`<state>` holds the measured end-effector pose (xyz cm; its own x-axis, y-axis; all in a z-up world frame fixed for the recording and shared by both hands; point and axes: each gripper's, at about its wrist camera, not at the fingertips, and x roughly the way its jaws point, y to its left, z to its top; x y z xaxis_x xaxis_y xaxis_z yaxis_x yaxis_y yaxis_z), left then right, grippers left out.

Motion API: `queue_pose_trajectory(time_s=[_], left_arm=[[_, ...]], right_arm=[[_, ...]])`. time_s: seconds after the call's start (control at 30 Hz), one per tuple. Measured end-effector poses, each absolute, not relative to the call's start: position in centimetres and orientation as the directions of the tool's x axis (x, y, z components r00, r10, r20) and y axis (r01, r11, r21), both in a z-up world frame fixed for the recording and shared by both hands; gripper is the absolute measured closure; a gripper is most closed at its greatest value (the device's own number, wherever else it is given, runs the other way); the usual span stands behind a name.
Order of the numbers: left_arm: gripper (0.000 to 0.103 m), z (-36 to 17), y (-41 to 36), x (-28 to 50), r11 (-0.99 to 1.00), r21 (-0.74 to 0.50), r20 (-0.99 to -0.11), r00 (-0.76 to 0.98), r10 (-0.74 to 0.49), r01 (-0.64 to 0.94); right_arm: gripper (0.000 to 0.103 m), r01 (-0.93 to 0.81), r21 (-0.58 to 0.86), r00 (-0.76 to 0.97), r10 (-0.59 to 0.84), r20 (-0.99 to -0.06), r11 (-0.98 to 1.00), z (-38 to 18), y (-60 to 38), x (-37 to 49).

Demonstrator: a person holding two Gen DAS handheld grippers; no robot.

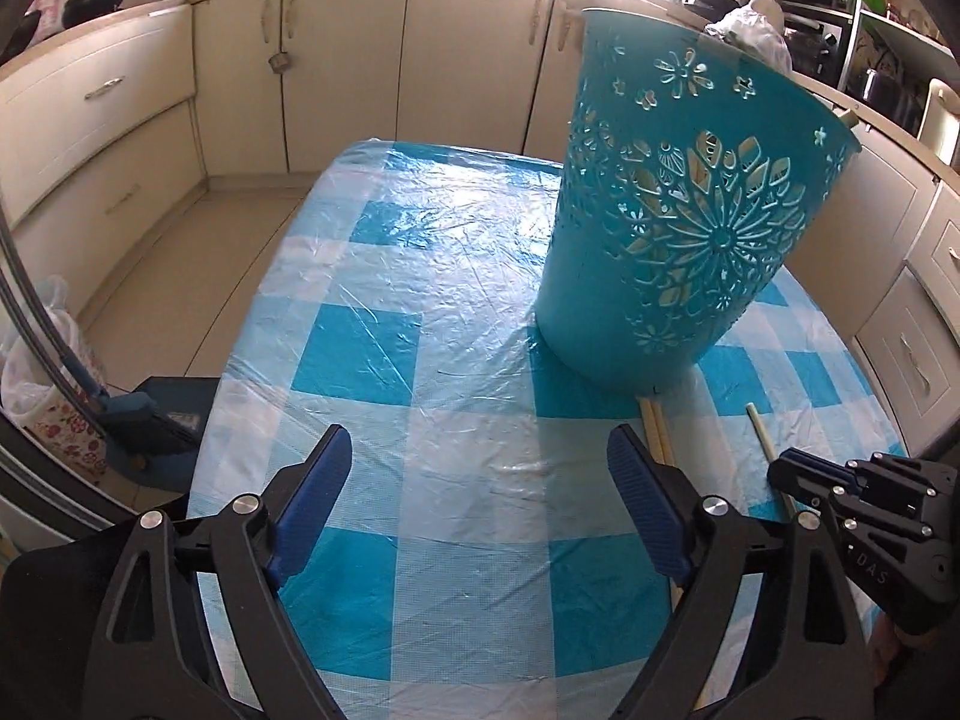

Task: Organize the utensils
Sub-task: 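Close the right tool on a loose chopstick while the left tool withdraws from the basket, then carry the chopstick with the right tool up over the basket and release it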

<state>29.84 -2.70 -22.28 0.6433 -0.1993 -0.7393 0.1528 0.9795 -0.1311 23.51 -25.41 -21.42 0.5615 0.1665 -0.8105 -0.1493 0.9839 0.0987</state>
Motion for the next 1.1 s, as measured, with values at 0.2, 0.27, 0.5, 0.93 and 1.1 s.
queue_pose_trajectory(time_s=[0.2,0.27,0.5,0.93,1.1], left_arm=[[0.017,-22.9,-2.8,30.2,0.977,-0.145,-0.762,0.612,-0.210,0.155],[0.017,-23.0,-2.9,30.1,0.977,-0.143,-0.763,0.611,-0.212,0.160],[0.017,-23.4,-2.8,30.4,0.976,-0.147,-0.780,0.588,-0.213,0.158],[0.016,-23.4,-2.0,30.6,0.972,-0.192,-0.778,0.583,-0.233,0.133],[0.015,-23.3,-1.5,30.7,0.967,-0.221,-0.770,0.587,-0.251,0.123]], right_arm=[[0.097,-0.109,0.194,0.543,0.222,-0.809,0.975,-21.3,-26.6,23.4],[0.097,-0.102,0.219,0.535,0.239,-0.811,0.970,-21.3,-26.9,23.2],[0.097,-0.086,0.275,0.516,0.279,-0.810,0.958,-21.2,-26.8,21.8],[0.097,-0.060,0.327,0.509,0.310,-0.803,0.943,-20.0,-26.6,20.0],[0.097,-0.060,0.339,0.523,0.318,-0.791,0.939,-19.5,-26.6,19.8]])
